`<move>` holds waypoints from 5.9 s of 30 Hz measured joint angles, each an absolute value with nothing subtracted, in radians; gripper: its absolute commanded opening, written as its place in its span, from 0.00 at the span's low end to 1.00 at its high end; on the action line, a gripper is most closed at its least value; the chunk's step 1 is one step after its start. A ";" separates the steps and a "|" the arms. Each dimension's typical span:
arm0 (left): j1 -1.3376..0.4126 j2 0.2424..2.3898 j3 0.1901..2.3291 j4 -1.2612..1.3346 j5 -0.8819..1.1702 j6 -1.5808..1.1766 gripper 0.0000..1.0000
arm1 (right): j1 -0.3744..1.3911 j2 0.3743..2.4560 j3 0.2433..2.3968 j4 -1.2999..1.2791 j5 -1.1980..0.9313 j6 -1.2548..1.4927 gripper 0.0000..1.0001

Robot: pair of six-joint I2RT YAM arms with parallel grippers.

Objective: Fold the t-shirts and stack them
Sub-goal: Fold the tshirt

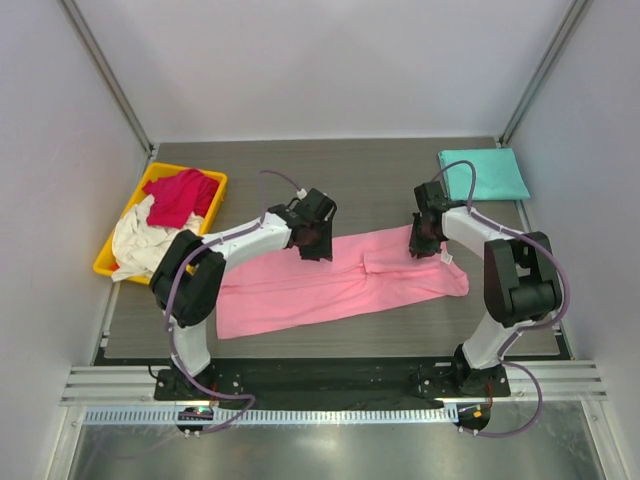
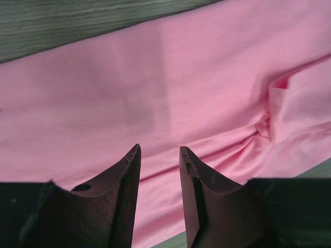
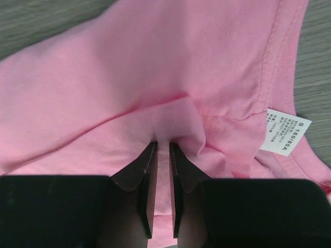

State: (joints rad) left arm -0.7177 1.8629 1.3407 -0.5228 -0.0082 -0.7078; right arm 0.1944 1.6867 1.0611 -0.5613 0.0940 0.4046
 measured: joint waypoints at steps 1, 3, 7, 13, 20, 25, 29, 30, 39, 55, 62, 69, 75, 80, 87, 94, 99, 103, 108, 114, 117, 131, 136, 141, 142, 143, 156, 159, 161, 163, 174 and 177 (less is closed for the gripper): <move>-0.712 1.863 1.330 -0.524 -0.008 -0.708 0.37 | 0.194 1.701 1.047 -0.548 0.095 0.403 0.21; -0.701 1.863 1.311 -0.526 -0.009 -0.708 0.37 | 0.195 1.716 1.039 -0.530 0.098 0.400 0.21; -0.683 1.863 1.292 -0.531 -0.021 -0.707 0.37 | 0.200 1.715 1.039 -0.507 0.110 0.395 0.22; -0.643 1.855 1.284 -0.557 -0.056 -0.699 0.36 | 0.202 1.716 1.039 -0.498 0.129 0.394 0.22; -0.614 1.710 1.269 -0.627 -0.091 -0.683 0.38 | 0.203 1.774 1.086 -0.434 0.130 0.346 0.22; -0.619 1.525 1.260 -0.641 -0.096 -0.653 0.38 | 0.203 1.921 1.262 -0.384 0.129 0.309 0.22; -0.628 1.439 1.187 -0.636 -0.085 -0.646 0.38 | 0.203 2.064 1.449 -0.343 0.105 0.281 0.22; -0.632 1.432 1.161 -0.634 -0.082 -0.646 0.38 | 0.203 2.102 1.501 -0.329 0.093 0.273 0.23; -0.760 1.460 0.952 -0.599 -0.062 -0.673 0.37 | 0.203 2.347 1.852 -0.292 0.005 0.230 0.26; -0.943 1.561 0.838 -0.397 -0.073 -0.799 0.37 | 0.214 2.406 2.020 -0.382 -0.117 0.221 0.45; -1.083 1.653 0.900 -0.278 -0.076 -0.879 0.36 | 0.230 2.025 1.782 -0.450 -0.074 0.315 0.51; -1.205 1.746 1.024 -0.268 -0.056 -0.935 0.40 | 0.226 1.701 1.553 -0.453 -0.015 0.355 0.50; -1.229 1.715 1.181 -0.400 -0.072 -0.868 0.38 | 0.219 1.782 1.453 -0.472 0.002 0.373 0.50; -1.153 1.541 1.170 -0.569 -0.170 -0.826 0.38 | 0.217 1.868 1.435 -0.480 0.008 0.385 0.50; -1.003 1.422 0.993 -0.709 -0.220 -0.804 0.24 | 0.186 1.963 1.481 -0.451 0.044 0.384 0.46; -0.994 1.510 0.915 -0.713 -0.187 -0.806 0.13 | 0.102 2.111 1.612 -0.414 0.015 0.381 0.40; -1.003 1.565 0.881 -0.674 -0.161 -0.834 0.12 | 0.053 2.183 1.673 -0.393 -0.030 0.369 0.36; -1.040 1.571 0.881 -0.664 -0.167 -0.866 0.13 | 0.025 2.252 1.734 -0.382 -0.067 0.365 0.33; -1.106 1.596 0.910 -0.661 -0.168 -0.907 0.22 | 0.009 2.358 1.877 -0.355 -0.135 0.342 0.23; -1.164 1.652 1.007 -0.670 -0.150 -0.939 0.34 | 0.009 2.442 2.001 -0.359 -0.154 0.308 0.07; -1.172 1.661 1.077 -0.678 -0.154 -0.931 0.44 | 0.010 2.505 2.104 -0.366 -0.170 0.299 0.11; -0.891 1.536 1.018 -0.741 -0.146 -0.778 0.57 | 0.012 2.577 2.262 -0.435 -0.155 0.344 0.46; -0.805 1.528 0.947 -0.709 -0.067 -0.734 0.56 | 0.020 2.353 2.008 -0.558 -0.115 0.441 0.50; -0.727 1.528 0.891 -0.623 0.029 -0.721 0.55 | 0.105 2.013 1.625 -0.640 -0.041 0.490 0.51; -0.727 1.528 0.887 -0.610 0.047 -0.721 0.54 | 0.132 1.959 1.558 -0.636 -0.037 0.501 0.52; -0.728 1.528 0.884 -0.596 0.061 -0.721 0.51 | 0.162 1.892 1.475 -0.636 -0.036 0.512 0.52; -0.880 1.526 0.799 -0.480 0.073 -0.791 0.22 | 0.341 1.343 0.811 -0.712 -0.058 0.710 0.55; -0.957 1.526 0.797 -0.466 0.049 -0.839 0.21 | 0.378 1.273 0.732 -0.710 -0.078 0.747 0.54; -1.004 1.526 0.797 -0.465 0.037 -0.870 0.22 | 0.415 1.240 0.680 -0.705 -0.092 0.773 0.54; -1.044 1.526 0.798 -0.471 0.017 -0.898 0.25 | 0.449 1.212 0.644 -0.705 -0.099 0.795 0.54; -1.081 1.362 0.793 -0.592 -0.097 -0.962 0.50 | 0.568 0.990 0.463 -0.704 -0.106 0.942 0.47; -1.048 1.359 0.791 -0.591 -0.096 -0.955 0.50 | 0.577 0.963 0.439 -0.709 -0.106 0.972 0.46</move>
